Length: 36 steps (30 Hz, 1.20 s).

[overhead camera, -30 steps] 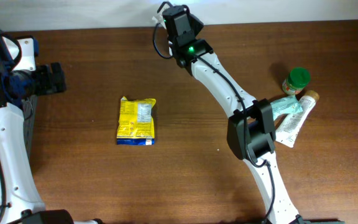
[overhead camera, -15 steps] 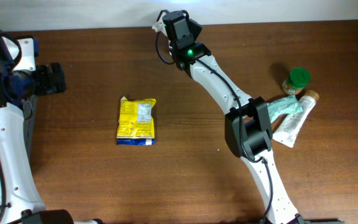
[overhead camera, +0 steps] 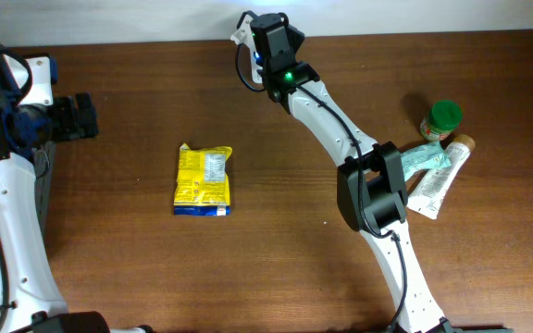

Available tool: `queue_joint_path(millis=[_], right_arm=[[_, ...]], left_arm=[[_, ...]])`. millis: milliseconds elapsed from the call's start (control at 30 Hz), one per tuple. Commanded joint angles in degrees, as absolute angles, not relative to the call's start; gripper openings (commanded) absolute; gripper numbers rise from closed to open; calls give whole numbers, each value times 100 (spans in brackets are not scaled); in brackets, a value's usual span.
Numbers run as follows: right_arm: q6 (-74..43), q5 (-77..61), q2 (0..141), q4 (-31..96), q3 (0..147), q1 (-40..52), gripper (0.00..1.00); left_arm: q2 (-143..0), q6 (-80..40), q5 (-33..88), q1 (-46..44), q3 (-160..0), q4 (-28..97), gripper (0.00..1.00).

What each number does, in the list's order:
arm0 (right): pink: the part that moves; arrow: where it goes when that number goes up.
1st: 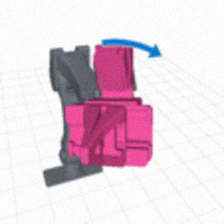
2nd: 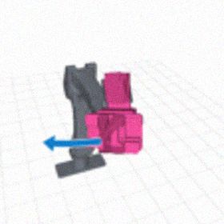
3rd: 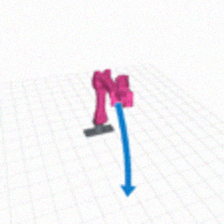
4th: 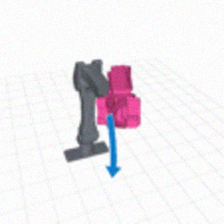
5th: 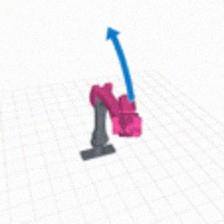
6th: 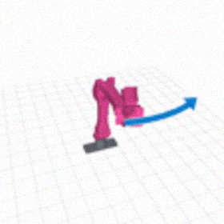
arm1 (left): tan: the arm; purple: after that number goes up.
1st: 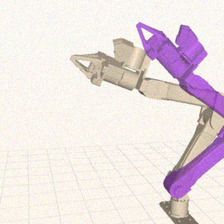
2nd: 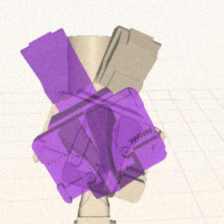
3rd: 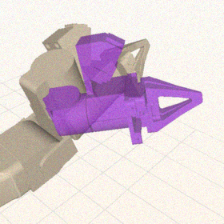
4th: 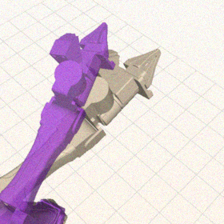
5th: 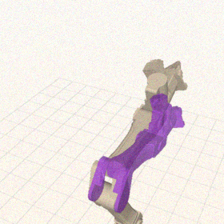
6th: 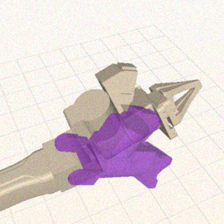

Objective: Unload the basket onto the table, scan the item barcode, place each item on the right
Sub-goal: 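Hold the orange pack in front of the scanner window, then carry the orange pack right and drop it by the mint pack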

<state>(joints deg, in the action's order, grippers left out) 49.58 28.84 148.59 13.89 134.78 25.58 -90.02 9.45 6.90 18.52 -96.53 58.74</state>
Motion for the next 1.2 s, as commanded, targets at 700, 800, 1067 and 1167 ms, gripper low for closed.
queue_joint_path(millis=[700,800,1067,1167], right_arm=[[370,1345,11513,4624,13491,2731,4],[-104,1350,10888,5524,13491,2731,4],[-1728,1660,10031,7929,13491,2421,4],[-2222,1761,10125,8742,13491,1938,5]], left_arm=[[-9041,1039,729,1892,-9677,5865,99],[-9041,1039,727,1892,-9677,5865,99],[-9041,1039,729,1892,-9677,5867,99],[-9041,1039,729,1892,-9677,5867,99]])
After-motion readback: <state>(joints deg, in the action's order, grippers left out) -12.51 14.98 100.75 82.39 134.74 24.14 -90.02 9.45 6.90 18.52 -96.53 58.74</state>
